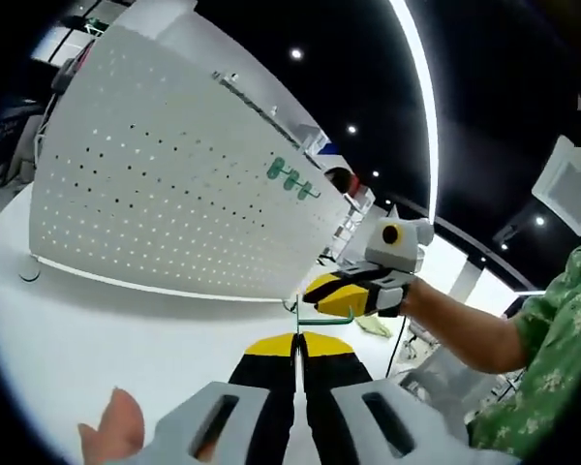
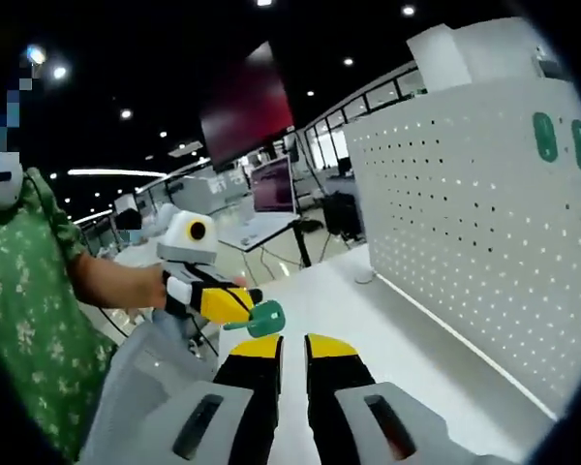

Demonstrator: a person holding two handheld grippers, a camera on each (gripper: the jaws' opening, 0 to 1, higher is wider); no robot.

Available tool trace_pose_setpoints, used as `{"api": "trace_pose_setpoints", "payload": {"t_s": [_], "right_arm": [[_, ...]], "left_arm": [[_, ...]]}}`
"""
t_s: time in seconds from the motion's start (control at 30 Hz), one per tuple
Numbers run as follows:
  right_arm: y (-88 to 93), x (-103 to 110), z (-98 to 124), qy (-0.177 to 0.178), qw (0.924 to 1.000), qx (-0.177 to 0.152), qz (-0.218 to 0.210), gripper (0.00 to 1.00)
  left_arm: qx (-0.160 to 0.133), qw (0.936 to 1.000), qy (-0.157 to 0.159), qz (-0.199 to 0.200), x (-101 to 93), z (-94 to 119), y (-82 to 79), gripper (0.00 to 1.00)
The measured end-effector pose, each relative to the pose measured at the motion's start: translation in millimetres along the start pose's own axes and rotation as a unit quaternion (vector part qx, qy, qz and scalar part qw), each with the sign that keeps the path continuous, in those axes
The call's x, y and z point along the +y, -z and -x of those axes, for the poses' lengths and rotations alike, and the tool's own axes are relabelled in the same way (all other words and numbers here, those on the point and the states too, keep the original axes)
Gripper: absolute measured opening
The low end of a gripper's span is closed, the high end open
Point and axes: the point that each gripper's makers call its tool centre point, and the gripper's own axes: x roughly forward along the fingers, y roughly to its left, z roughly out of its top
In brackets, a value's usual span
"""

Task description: Insert the hook assembly into the mounting plate slot until the hook locks in place.

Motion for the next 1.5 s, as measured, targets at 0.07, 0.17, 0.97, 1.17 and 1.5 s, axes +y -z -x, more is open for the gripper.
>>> {"api": "trace_pose_setpoints", "payload": {"t_s": [0.07,0.17,0.97,1.17,1.5], "right_arm": [[-1.6,11,1,-0.028,0.9995,-0.001,-0.016,0.08],[-4.4,17,2,-0.043,0.9988,-0.004,-0.025,0.08],[-14.2,67,7,-0.165,0.9819,0.016,-0.093,0.02],[-11.8,67,7,-0.165,0.9812,0.026,-0.097,0.01],[-12.2,62,7,-0.149,0.9826,0.039,-0.104,0.0]], "left_arm": [[-0.005,0.9995,0.024,0.017,-8.3,3,-2.7,0.01],[-0.008,0.9984,0.05,0.025,-17.3,8,-5.4,0.01],[0.027,0.9874,0.156,0.004,-64.5,14,1.0,0.01],[0.03,0.9874,0.155,0.004,-62.9,15,2.4,0.01],[0.025,0.9887,0.145,-0.026,-61.7,11,-0.1,0.02]]}}
